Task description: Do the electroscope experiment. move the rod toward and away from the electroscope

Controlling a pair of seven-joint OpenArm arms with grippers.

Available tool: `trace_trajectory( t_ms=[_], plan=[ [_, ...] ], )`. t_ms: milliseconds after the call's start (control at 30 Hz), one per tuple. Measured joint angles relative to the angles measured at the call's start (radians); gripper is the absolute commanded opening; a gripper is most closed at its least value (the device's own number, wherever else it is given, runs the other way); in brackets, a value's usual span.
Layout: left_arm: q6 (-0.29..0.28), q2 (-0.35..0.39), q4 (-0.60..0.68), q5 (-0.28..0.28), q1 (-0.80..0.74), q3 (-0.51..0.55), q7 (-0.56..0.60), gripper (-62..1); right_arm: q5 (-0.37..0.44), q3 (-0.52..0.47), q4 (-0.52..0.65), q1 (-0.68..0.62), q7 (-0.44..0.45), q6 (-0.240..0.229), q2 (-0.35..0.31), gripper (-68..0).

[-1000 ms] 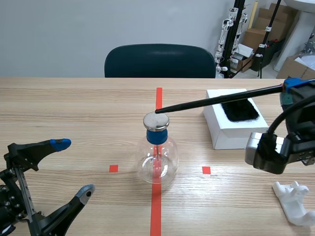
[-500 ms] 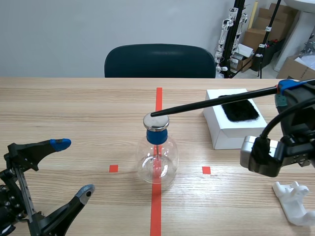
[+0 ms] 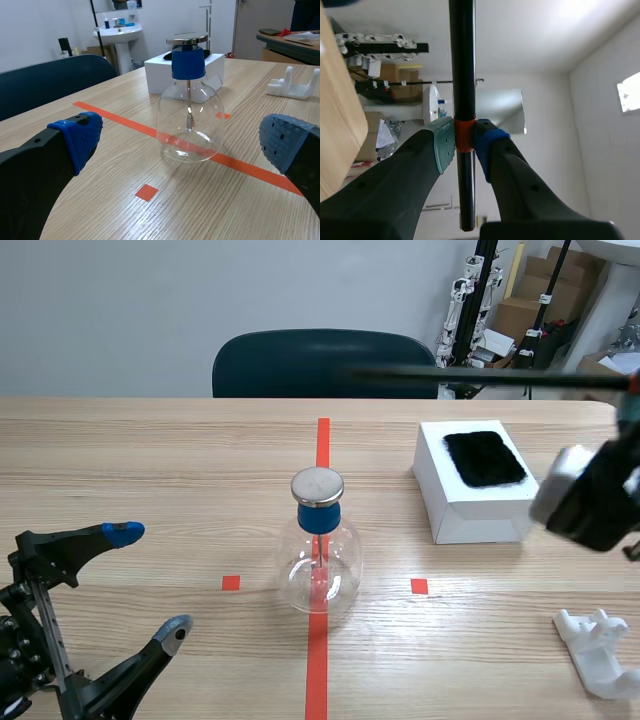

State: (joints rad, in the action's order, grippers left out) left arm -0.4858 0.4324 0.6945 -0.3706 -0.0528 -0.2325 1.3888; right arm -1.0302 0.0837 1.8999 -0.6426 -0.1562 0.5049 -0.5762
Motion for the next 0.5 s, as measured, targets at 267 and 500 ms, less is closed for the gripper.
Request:
trace_trajectory(
  t_ms=[267,500],
  plan=[
    [0.0,0.0,0.0,0.0,0.0,0.0,0.0,1.4,0.266,-0.233,0.067,-0.233,0.138,0.087,0.019,-66.8],
    [0.0,0.0,0.0,0.0,0.0,0.0,0.0,1.4,0.346,-0.396,0.062,-0.367,0.407,0.102,0.188,-66.8]
  ],
)
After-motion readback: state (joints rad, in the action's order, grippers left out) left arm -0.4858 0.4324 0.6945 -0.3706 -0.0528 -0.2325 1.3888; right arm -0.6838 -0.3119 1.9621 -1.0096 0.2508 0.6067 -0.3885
